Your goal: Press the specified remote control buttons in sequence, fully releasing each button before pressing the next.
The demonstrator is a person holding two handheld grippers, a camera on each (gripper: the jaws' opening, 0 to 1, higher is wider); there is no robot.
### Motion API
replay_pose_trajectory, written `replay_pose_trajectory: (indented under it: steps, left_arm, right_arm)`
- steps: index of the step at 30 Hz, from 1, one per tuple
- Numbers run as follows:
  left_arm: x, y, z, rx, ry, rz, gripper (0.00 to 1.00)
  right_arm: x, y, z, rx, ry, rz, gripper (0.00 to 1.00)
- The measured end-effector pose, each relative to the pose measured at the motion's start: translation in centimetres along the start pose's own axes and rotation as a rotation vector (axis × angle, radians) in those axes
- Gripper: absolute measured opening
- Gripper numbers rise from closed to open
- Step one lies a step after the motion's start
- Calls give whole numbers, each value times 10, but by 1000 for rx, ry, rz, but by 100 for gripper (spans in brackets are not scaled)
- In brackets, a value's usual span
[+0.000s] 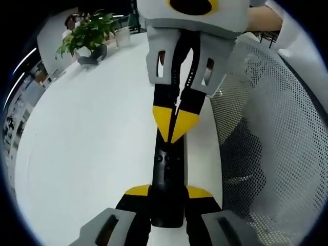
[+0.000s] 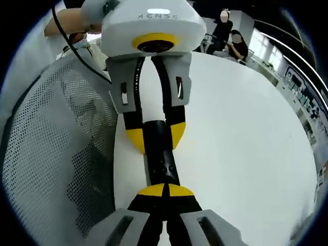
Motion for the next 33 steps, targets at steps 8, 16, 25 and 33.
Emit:
replay_pose_trajectory:
  steps: [8, 16, 25, 33]
  left_arm:
    - [0, 0, 0, 2, 0, 1, 22]
    - [0, 0, -1, -6, 1, 0, 22]
    - [-1, 0, -2, -23, -16, 1, 22]
    - [-1, -1, -2, -26, -24, 4, 22]
  right_arm:
    - [7, 1, 9, -91, 48, -13, 0]
    - [8, 0, 10, -5, 35, -49, 0]
    - [8, 13, 13, -83, 34, -49, 0]
    - [12, 19, 15, -109, 38, -38, 0]
Point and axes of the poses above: the point that each gripper's makers call its tool centre point, and the gripper's own axes: x roughly forward along the fingers, y roughly to its left, z roughly out of its top, the point moved 7 cm from there along -x, roughly backward along the fingers, and after that the axes turned 4 degrees about x, right-handed, at the moved point
